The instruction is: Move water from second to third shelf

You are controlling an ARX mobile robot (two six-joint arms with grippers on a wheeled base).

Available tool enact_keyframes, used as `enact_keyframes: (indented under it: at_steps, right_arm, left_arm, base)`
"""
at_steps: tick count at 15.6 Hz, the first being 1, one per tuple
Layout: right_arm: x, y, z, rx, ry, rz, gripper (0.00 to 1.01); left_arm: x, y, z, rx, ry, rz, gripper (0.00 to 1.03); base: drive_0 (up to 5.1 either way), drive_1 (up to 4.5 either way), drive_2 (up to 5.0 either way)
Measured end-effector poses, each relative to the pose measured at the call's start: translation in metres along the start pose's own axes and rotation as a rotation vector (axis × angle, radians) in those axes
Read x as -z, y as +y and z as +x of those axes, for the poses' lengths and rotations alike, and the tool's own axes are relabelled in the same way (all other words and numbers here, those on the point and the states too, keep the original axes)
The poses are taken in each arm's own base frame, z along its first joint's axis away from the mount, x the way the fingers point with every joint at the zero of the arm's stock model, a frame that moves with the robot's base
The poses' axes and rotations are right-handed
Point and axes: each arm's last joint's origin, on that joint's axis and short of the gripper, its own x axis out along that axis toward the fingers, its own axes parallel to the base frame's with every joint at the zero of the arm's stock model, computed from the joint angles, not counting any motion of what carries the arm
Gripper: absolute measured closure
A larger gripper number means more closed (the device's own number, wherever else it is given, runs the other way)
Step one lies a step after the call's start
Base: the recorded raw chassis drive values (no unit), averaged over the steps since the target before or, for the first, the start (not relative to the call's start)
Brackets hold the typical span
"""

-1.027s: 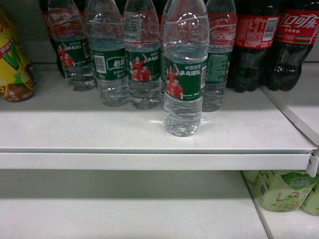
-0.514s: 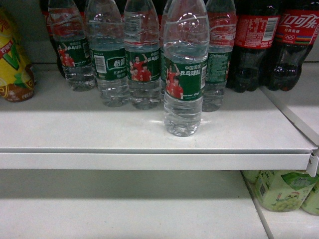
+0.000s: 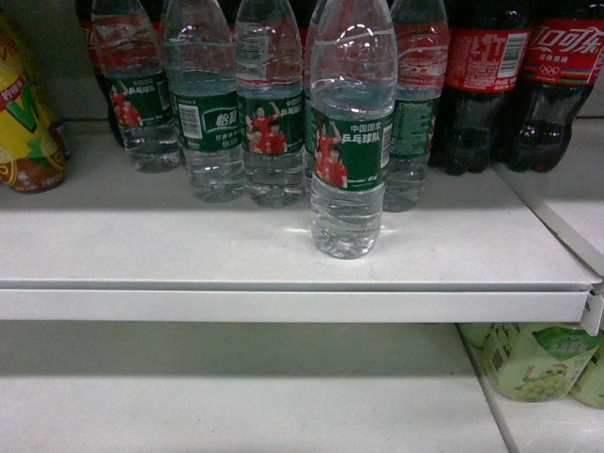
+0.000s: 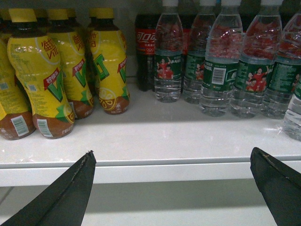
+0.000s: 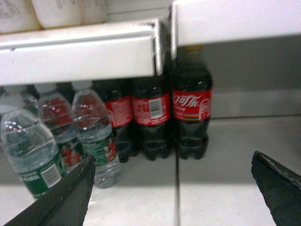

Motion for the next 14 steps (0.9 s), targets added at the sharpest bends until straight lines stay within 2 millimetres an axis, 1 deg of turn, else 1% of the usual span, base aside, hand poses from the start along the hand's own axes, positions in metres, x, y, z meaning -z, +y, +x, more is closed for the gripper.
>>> enact_keyframes:
  at_steps: [1, 5, 8, 11, 13, 14]
  right_arm:
    - [0.007, 0.007, 0.007, -0.038, 0.031, 0.008, 0.03]
    - [0.041, 0.050, 0.034, -0.202, 0.122, -0.001, 0.03]
    - [0.062, 0.082, 0.055, -0.302, 0.199, -0.034, 0.03]
    - [0.084, 0.106, 0.070, -0.378, 0.291, -0.071, 0.03]
    - [0.088, 0.119, 0.080, -0.408, 0.314, -0.080, 0.03]
    - [0.086, 0.124, 0.084, -0.419, 0.317, -0.075, 0.03]
  left_arm:
    - [0.000, 0.000, 0.000, 0.000, 0.000, 0.000, 0.05]
    - [0.000, 0.000, 0.000, 0.000, 0.000, 0.000, 0.05]
    - [0.000, 0.000, 0.000, 0.000, 0.000, 0.000, 0.05]
    - [0.000, 0.000, 0.000, 0.000, 0.000, 0.000, 0.05]
    - [0.000, 0.000, 0.000, 0.000, 0.000, 0.000, 0.05]
    - [0.000, 0.000, 0.000, 0.000, 0.000, 0.000, 0.05]
  base:
    - [0.0, 0.00, 0.0]
    - [0.0, 0.00, 0.0]
    - [0.0, 0.00, 0.0]
    - [0.0, 0.00, 0.0]
    - [0.0, 0.00, 0.0]
    - [0.0, 0.00, 0.0]
